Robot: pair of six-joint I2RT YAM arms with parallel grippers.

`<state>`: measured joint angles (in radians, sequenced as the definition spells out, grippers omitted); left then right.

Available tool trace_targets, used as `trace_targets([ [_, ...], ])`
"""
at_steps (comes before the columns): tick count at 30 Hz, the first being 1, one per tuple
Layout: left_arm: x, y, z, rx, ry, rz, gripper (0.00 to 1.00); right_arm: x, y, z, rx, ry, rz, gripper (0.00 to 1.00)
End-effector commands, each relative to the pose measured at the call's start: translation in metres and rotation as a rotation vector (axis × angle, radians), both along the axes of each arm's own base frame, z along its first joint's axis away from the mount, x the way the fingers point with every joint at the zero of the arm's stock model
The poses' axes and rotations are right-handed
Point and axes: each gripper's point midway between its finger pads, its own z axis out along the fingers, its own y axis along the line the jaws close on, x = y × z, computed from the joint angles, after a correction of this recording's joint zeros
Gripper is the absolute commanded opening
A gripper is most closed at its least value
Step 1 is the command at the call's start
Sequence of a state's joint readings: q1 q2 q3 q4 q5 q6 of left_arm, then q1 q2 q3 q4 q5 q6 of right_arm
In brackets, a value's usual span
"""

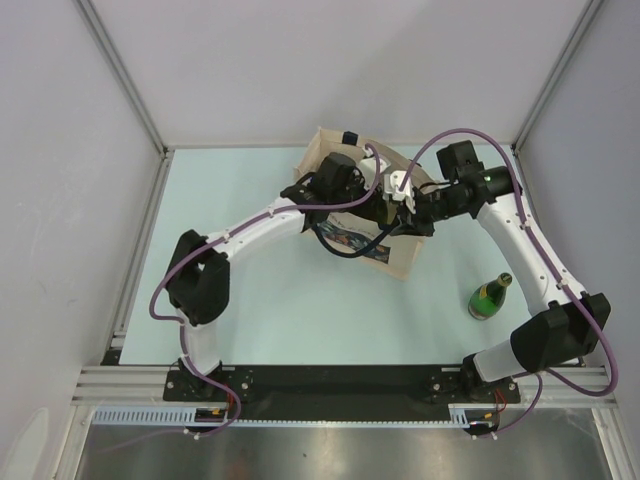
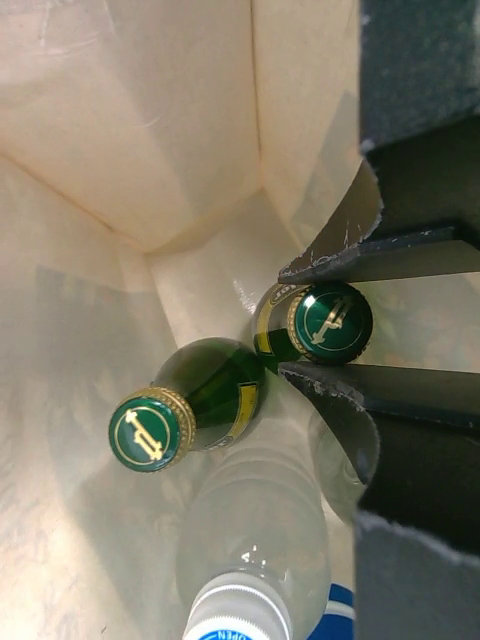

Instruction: Place the beverage into the canvas bag

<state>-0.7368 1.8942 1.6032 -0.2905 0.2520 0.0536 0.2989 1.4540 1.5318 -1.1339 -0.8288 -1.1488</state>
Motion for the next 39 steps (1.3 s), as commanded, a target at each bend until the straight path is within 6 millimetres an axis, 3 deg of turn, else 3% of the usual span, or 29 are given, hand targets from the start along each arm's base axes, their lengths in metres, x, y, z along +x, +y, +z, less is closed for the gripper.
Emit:
trace_targets([
  [1, 0.008, -0.002, 0.041, -0.076, -0.131, 0.010, 0.02, -0.023, 0.013, 0.055, 0.169, -0.040, 0.062, 0.00],
  [4, 0.009, -0.001, 0.050, -0.098, -0.129, 0.039, 0.16, -0.022, 0.011, 0.051, 0.163, -0.024, 0.048, 0.03],
  [5, 0.010, 0.000, 0.055, -0.106, -0.133, 0.049, 0.26, -0.022, 0.010, 0.050, 0.161, -0.022, 0.042, 0.05],
  [8, 0.011, 0.004, 0.077, -0.141, -0.157, 0.083, 0.45, -0.022, 0.007, 0.053, 0.163, -0.017, 0.021, 0.16],
  [11, 0.010, 0.012, 0.101, -0.172, -0.191, 0.111, 0.61, -0.019, 0.002, 0.055, 0.163, -0.012, -0.015, 0.33],
  [12, 0.009, 0.014, 0.109, -0.182, -0.203, 0.111, 0.63, -0.017, -0.001, 0.056, 0.164, -0.016, -0.030, 0.41],
  [15, 0.002, 0.018, 0.131, -0.231, -0.211, 0.116, 0.71, -0.015, -0.006, 0.061, 0.168, -0.016, -0.067, 0.49],
  [21, -0.008, 0.040, 0.175, -0.275, -0.285, 0.155, 0.82, -0.017, -0.018, 0.083, 0.210, -0.022, -0.143, 0.58],
  [24, -0.009, 0.058, 0.186, -0.273, -0.321, 0.224, 0.93, -0.016, -0.035, 0.091, 0.228, -0.018, -0.224, 0.61],
  [25, -0.013, 0.068, 0.199, -0.292, -0.347, 0.245, 0.95, -0.019, -0.041, 0.092, 0.224, -0.024, -0.258, 0.62],
  [26, -0.012, 0.077, 0.196, -0.286, -0.351, 0.278, 1.00, -0.016, -0.052, 0.090, 0.220, -0.020, -0.309, 0.64],
  [28, -0.019, 0.096, 0.213, -0.328, -0.383, 0.326, 1.00, -0.019, -0.067, 0.087, 0.198, -0.012, -0.405, 0.66],
  [29, -0.018, 0.105, 0.203, -0.315, -0.372, 0.353, 1.00, -0.020, -0.076, 0.077, 0.183, 0.011, -0.454, 0.66],
  [31, -0.027, 0.120, 0.211, -0.344, -0.378, 0.378, 1.00, -0.023, -0.095, 0.070, 0.155, 0.020, -0.581, 0.67],
  [32, -0.027, 0.126, 0.201, -0.330, -0.367, 0.392, 1.00, -0.026, -0.101, 0.061, 0.143, 0.046, -0.623, 0.67],
  [39, -0.042, 0.164, 0.191, -0.299, -0.403, 0.476, 1.00, -0.043, -0.179, 0.026, -0.058, 0.051, -1.050, 0.74],
])
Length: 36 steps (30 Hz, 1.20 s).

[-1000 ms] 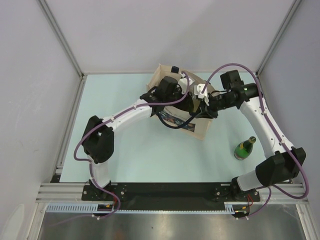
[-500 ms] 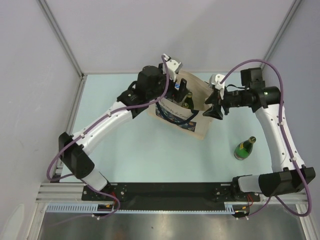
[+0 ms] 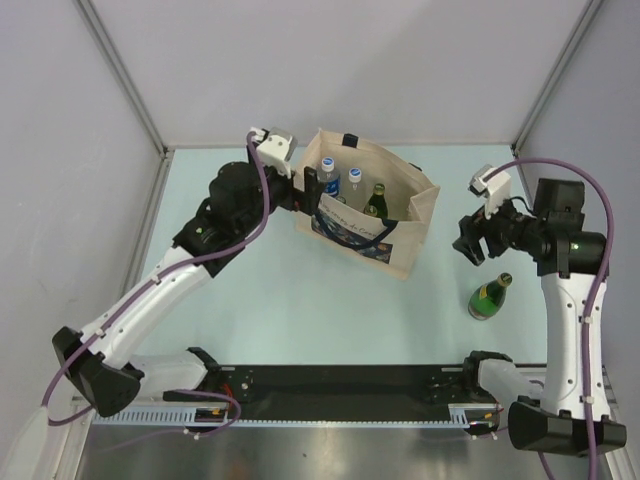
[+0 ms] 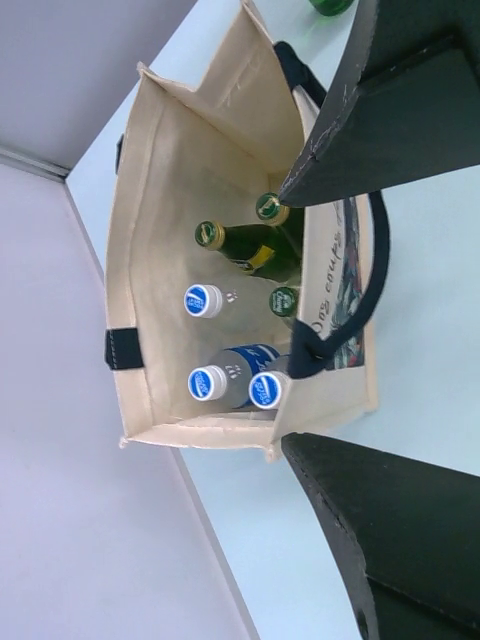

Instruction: Place the beverage into the canvas bag

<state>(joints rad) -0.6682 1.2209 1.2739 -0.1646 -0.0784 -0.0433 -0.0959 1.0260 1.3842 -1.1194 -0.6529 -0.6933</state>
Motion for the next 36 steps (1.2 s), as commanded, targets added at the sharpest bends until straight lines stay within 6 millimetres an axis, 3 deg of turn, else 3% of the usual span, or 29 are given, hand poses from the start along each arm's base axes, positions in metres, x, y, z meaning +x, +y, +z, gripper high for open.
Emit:
trace_targets([
  [1, -0.005, 0.023, 0.008, -0.018, -0.043, 0.075, 1.00, -0.012, -0.056, -0.025, -0.117, 0.102, -0.323, 0.74],
  [7, -0.014, 0.039, -0.001, 0.000, -0.052, 0.106, 1.00, -0.041, -0.092, -0.058, -0.148, 0.320, -0.487, 0.73],
  [15, -0.023, 0.046, -0.015, 0.017, -0.043, 0.105, 1.00, -0.071, -0.097, -0.080, -0.170, 0.517, -0.442, 0.74],
  [30, -0.036, 0.064, -0.039, 0.014, -0.032, 0.136, 1.00, -0.071, -0.109, -0.115, -0.190, 0.703, -0.476, 0.65],
  [36, -0.034, 0.066, -0.032, 0.025, -0.047, 0.142, 1.00, -0.072, -0.105, -0.127, -0.233, 0.730, -0.460, 0.59],
])
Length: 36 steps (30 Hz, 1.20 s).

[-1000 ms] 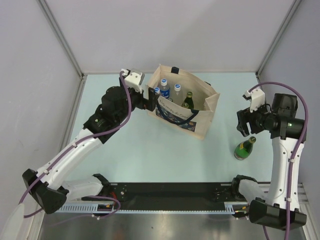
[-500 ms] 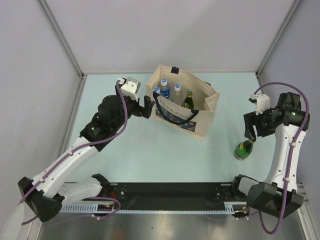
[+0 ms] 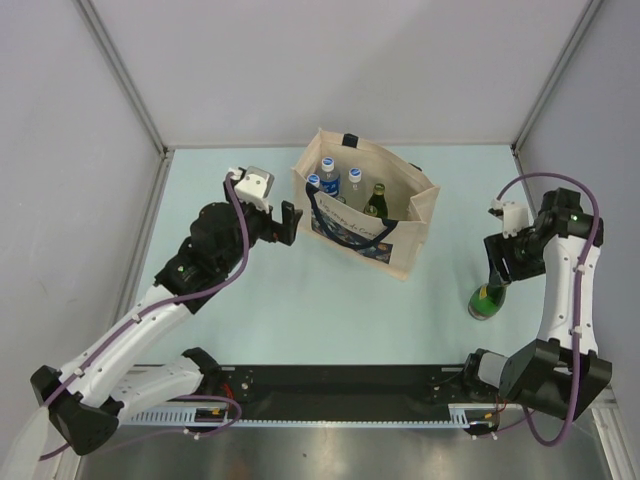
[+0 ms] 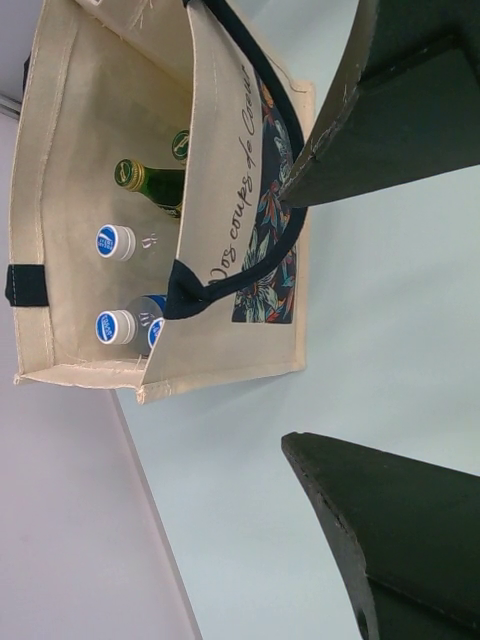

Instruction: Place the beverage into the canvas bag

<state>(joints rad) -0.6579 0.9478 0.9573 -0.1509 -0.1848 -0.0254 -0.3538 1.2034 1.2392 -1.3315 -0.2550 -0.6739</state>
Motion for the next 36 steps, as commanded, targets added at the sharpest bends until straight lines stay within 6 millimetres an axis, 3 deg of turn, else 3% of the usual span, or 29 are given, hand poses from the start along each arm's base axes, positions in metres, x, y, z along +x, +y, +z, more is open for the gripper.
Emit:
trace_targets([
  [1, 0.004, 0.007, 0.021, -0.013, -0.056, 0.027, 1.00, -0.029, 0.010, -0.008, 0.000, 0.134, -0.006, 0.59],
  [11, 0.009, 0.008, 0.038, 0.013, -0.084, 0.026, 1.00, -0.034, 0.008, -0.011, -0.034, 0.131, -0.006, 0.47],
  [23, 0.009, 0.007, 0.028, 0.003, -0.051, 0.032, 1.00, -0.023, 0.011, -0.006, -0.035, 0.077, 0.012, 0.43],
  [27, 0.007, 0.008, 0.027, 0.002, -0.052, 0.026, 1.00, -0.021, 0.012, -0.006, -0.034, 0.070, 0.023, 0.32],
  [30, 0.006, 0.010, 0.026, 0.005, -0.048, 0.035, 1.00, -0.017, 0.013, -0.002, -0.032, 0.049, 0.037, 0.16],
  [32, 0.005, 0.011, 0.026, 0.004, -0.050, 0.040, 1.00, -0.017, 0.014, 0.002, -0.031, 0.043, 0.059, 0.00],
  [36, 0.005, 0.010, 0.024, -0.016, -0.035, 0.043, 1.00, -0.004, 0.016, 0.027, -0.042, -0.025, 0.100, 0.00],
])
